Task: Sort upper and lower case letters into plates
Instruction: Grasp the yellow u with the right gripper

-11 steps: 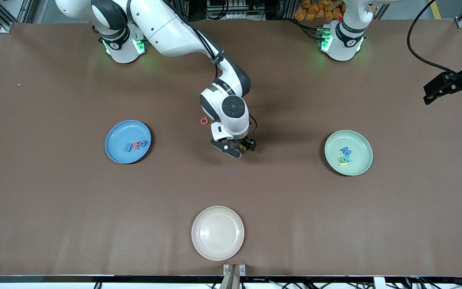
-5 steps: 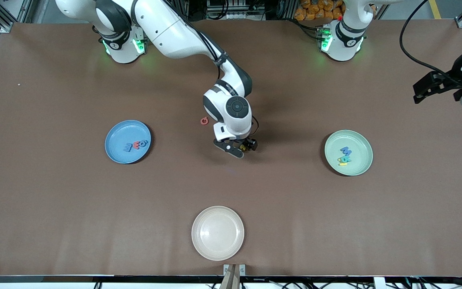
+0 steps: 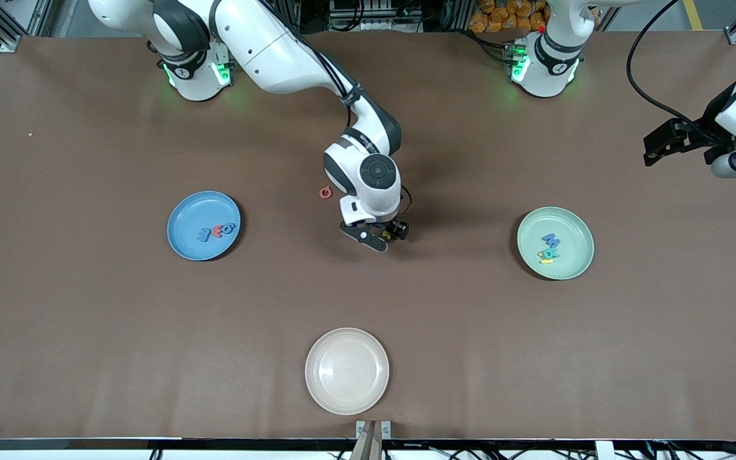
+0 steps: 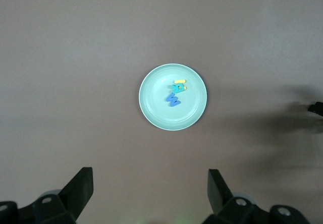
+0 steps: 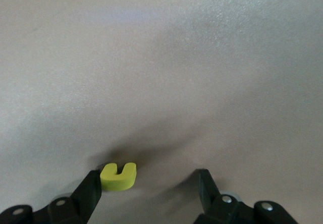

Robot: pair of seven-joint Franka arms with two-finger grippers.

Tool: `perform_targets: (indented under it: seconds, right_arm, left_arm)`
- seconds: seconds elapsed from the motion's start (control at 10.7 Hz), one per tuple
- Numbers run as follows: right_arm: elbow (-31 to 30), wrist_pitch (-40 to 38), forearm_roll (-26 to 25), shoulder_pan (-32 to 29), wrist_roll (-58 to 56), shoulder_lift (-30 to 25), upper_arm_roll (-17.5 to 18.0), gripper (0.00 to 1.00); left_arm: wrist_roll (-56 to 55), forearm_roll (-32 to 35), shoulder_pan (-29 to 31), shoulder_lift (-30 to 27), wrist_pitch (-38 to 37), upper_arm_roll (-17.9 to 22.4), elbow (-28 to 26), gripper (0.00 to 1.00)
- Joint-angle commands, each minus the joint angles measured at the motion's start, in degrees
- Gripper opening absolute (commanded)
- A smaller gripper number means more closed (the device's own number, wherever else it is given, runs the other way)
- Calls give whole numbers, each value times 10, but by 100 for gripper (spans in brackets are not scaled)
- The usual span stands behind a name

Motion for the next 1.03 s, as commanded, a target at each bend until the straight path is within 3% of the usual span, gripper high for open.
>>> perform_targets:
  seconds: [0.0,0.56,0.93]
  right_arm:
    - [41,-11,-11,1,16,21,-4,79]
    - [64,-11,-15,1,16,39,-5,73]
    - [64,-11,-16,1,16,39,-5,58]
  left_arm:
    - [14,-12,-4,-3,8,4,-4,100]
    - [24,-11,3,1,9,4,-2,100]
    - [24,-8,3,0,9,4,-2,100]
